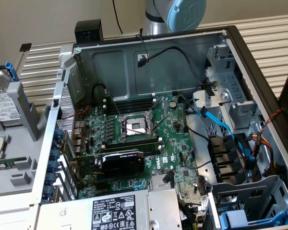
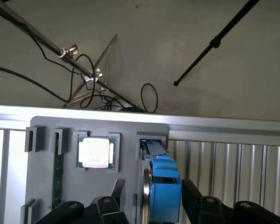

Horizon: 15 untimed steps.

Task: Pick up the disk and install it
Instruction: 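Pick up the disk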

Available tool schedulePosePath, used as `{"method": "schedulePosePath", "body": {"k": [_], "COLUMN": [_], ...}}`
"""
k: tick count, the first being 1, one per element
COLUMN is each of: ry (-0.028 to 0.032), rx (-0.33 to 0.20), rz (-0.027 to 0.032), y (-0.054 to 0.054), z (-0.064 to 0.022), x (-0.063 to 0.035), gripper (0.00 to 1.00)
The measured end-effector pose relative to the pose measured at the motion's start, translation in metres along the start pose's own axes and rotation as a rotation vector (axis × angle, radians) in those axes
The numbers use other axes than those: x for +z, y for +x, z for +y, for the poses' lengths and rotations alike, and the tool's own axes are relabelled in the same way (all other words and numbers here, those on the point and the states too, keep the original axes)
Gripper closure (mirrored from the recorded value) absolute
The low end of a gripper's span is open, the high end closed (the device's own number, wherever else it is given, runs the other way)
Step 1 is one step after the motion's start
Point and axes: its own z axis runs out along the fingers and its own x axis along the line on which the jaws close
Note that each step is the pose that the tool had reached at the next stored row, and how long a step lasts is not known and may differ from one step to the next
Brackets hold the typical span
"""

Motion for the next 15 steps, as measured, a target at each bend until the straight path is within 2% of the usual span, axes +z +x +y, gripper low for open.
{"method": "schedulePosePath", "body": {"k": [8, 15], "ry": [0.0003, 0.0], "rx": [0.0, 0.001], "rz": [-0.0007, -0.0007], "y": [0.0, -0.0051], "z": [-0.0006, -0.0009], "x": [0.0039, 0.0068], "gripper": [0.4, 0.4]}}
